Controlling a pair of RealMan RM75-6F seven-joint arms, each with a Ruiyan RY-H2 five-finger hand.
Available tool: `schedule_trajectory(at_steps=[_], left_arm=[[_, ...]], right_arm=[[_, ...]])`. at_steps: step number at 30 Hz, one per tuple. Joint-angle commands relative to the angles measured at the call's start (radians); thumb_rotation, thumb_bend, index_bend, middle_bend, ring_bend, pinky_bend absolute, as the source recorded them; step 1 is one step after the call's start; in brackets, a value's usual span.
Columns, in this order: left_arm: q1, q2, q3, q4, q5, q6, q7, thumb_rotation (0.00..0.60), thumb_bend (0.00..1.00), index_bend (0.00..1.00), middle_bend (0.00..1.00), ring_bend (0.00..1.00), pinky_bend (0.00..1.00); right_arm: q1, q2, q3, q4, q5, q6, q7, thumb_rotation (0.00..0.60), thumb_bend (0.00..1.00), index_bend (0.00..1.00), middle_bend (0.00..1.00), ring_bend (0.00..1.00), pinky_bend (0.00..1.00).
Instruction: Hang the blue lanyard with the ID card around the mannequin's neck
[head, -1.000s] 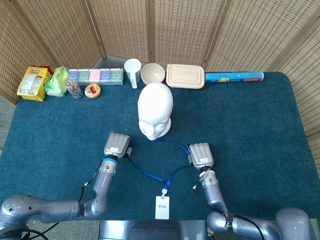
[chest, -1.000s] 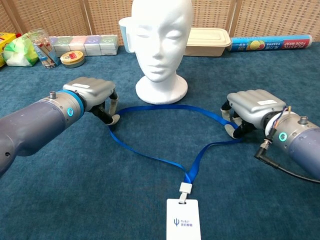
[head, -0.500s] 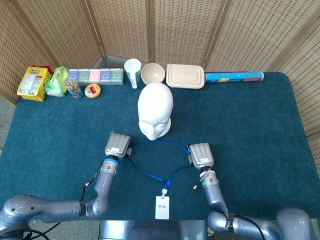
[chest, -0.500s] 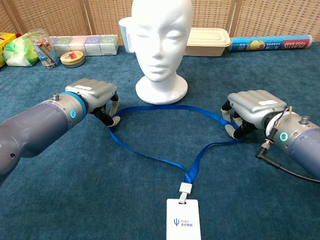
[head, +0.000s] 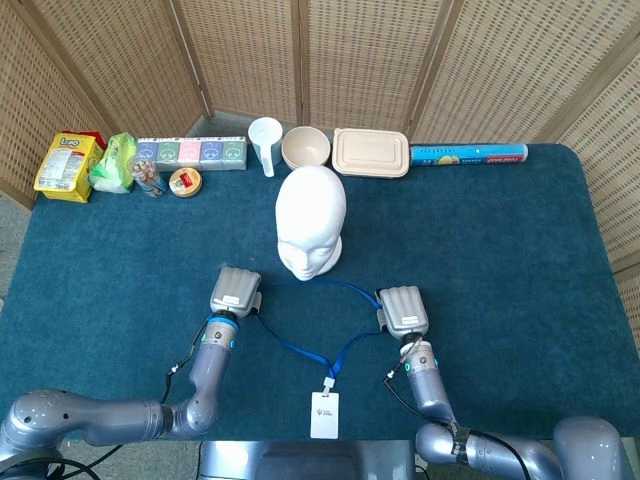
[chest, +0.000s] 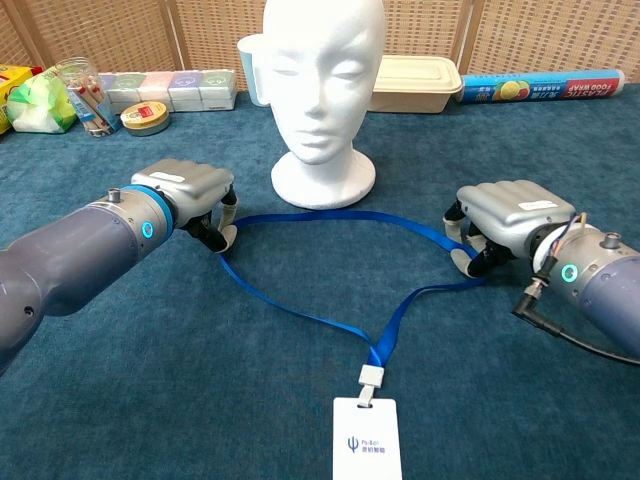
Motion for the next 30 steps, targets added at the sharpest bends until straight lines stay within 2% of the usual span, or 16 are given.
schedule_trajectory(at_steps=[1,15,27,30], left_arm=[[0.000,0.001,-0.002,-0.001,-0.001,0.000,-0.001,0.466,0.57,0.62,1.00,1.00,1.00],[0.017,0.025,-0.007,-0.026,0.012,0.008,-0.032,0.467,0.59,0.68,1.00,1.00,1.00],[0.075,0.102,0.001,-0.107,0.119,0.006,-0.182,0.470,0.58,0.68,1.00,1.00,1.00],[0.095,0.134,-0.002,-0.157,0.162,0.014,-0.235,0.470,0.58,0.68,1.00,1.00,1.00]], right_arm=[[-0.001,0.001,0.001,-0.001,0.001,-0.001,0.004,0.600,0.57,0.67,0.87,1.00,1.00],[-0.005,0.013,0.004,-0.034,-0.001,-0.002,0.019,0.600,0.57,0.68,0.88,1.00,1.00],[-0.014,0.056,0.011,-0.128,-0.049,0.022,0.065,0.600,0.57,0.70,0.88,1.00,1.00],[-0.023,0.088,0.018,-0.186,-0.081,0.046,0.092,0.600,0.57,0.70,0.88,1.00,1.00]])
